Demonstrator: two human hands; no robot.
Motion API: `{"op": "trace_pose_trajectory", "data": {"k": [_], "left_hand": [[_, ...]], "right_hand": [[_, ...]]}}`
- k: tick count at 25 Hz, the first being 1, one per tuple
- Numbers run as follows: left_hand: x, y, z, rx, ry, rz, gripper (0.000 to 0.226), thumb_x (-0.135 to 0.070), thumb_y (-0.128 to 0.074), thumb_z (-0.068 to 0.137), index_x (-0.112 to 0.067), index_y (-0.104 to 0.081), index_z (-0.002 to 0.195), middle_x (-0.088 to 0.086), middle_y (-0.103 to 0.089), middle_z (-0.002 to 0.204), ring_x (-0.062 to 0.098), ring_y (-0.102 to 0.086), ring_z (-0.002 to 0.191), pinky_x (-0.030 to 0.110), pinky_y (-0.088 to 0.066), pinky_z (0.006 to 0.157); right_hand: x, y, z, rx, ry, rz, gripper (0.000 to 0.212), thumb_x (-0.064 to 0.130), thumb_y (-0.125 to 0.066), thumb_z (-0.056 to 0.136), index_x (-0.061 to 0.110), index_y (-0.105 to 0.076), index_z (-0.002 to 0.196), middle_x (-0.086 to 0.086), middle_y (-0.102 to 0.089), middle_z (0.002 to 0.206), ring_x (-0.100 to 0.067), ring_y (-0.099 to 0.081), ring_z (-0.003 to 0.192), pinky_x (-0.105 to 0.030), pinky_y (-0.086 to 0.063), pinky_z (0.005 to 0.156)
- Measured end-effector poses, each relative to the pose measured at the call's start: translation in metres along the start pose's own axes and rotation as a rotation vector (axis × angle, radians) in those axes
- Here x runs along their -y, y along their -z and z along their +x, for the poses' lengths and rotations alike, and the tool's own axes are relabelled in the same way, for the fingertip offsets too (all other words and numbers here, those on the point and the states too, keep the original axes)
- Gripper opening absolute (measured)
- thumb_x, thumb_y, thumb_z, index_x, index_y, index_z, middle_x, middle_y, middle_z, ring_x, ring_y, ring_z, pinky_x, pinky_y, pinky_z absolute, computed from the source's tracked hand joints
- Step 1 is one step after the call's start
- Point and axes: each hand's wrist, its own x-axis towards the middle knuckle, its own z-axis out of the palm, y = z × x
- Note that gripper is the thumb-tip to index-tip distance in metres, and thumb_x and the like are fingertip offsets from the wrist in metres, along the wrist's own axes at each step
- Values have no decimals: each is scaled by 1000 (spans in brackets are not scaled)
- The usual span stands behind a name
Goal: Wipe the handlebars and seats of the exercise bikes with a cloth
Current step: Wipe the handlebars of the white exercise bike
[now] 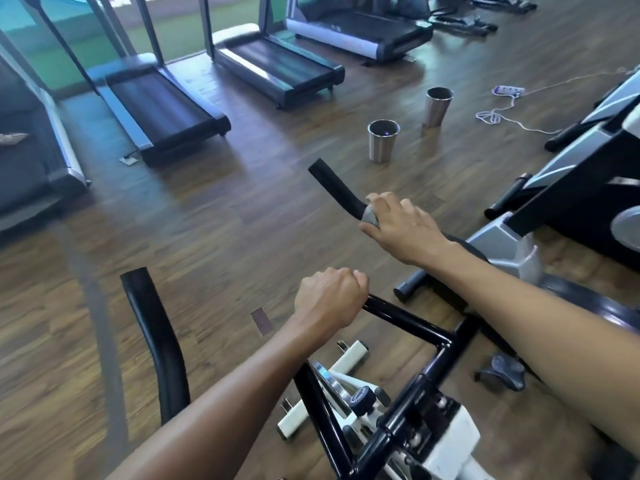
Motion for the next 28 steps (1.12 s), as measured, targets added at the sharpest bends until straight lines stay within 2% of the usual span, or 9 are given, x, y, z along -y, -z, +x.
{"op": "trace_pose_trajectory", "data": {"k": [4, 8, 11, 16, 20, 23, 25, 27, 28], "left_hand": [[5, -4, -3, 2, -94, 59, 14, -11, -39, 95, -20, -43, 86, 10, -63, 91, 41, -61, 82, 37, -38, 61], [8, -3, -8, -20, -156, 84, 12, -8, -38, 94, -18, -44, 91, 8, -59, 88, 39, -59, 81, 37, -39, 61], [7, 0, -9, -16, -153, 73, 14, -7, -36, 93, -18, -41, 86, 5, -53, 82, 34, -49, 71, 37, -38, 61], [4, 4, -10, 22, -111, 3, 18, -8, -31, 94, -18, -42, 83, 0, -43, 76, 32, -49, 77, 37, -41, 68], [4, 6, -8, 111, 66, -178, 28, -25, -29, 96, -15, -49, 80, 6, -57, 86, 34, -54, 83, 38, -40, 73], [8, 9, -8, 70, 134, -397, 33, -38, -35, 98, -18, -53, 80, 7, -62, 99, 29, -55, 91, 41, -43, 84], [7, 17, -19, -135, -20, -547, 21, -42, -46, 99, -25, -56, 90, -3, -57, 107, 18, -51, 102, 39, -42, 92], [-1, 33, -41, -280, -288, -778, 22, -45, -55, 97, -29, -61, 110, -12, -55, 115, 8, -49, 114, 30, -40, 99], [-3, 41, -54, -311, -431, -844, 30, -47, -57, 96, -28, -61, 118, -13, -56, 121, 5, -48, 120, 25, -39, 102]], "right_hand": [[-31, 13, -56, -3, -203, -47, 64, 56, -44, 99, 15, -36, 147, -10, -46, 142, -41, -51, 114, -52, -43, 94], [-39, 24, -107, -45, -504, 138, 60, 48, -49, 100, 12, -37, 147, -14, -43, 142, -44, -47, 122, -50, -37, 100], [-15, 23, -132, -144, -730, 218, 55, 39, -49, 102, 1, -39, 139, -25, -44, 134, -49, -49, 119, -51, -39, 97], [38, 24, -154, -143, -1140, 518, 59, 44, -33, 105, 3, -24, 145, -21, -31, 143, -44, -43, 125, -43, -39, 87], [47, 33, -167, -161, -1211, 718, 60, 47, -34, 104, 6, -24, 147, -19, -27, 144, -43, -43, 126, -44, -39, 98], [54, 53, -185, -349, -1115, 729, 62, 49, -39, 103, 12, -27, 151, -16, -32, 148, -38, -43, 131, -43, -36, 106], [67, 70, -187, -513, -999, 873, 61, 51, -46, 100, 17, -34, 149, -8, -43, 140, -29, -47, 129, -40, -37, 108], [84, 86, -177, -614, -925, 1355, 52, 54, -52, 98, 18, -48, 136, -9, -56, 118, -26, -60, 107, -43, -51, 97], [96, 93, -171, -561, -883, 1665, 48, 53, -51, 99, 15, -54, 127, -12, -60, 108, -26, -64, 94, -42, -56, 85]]}}
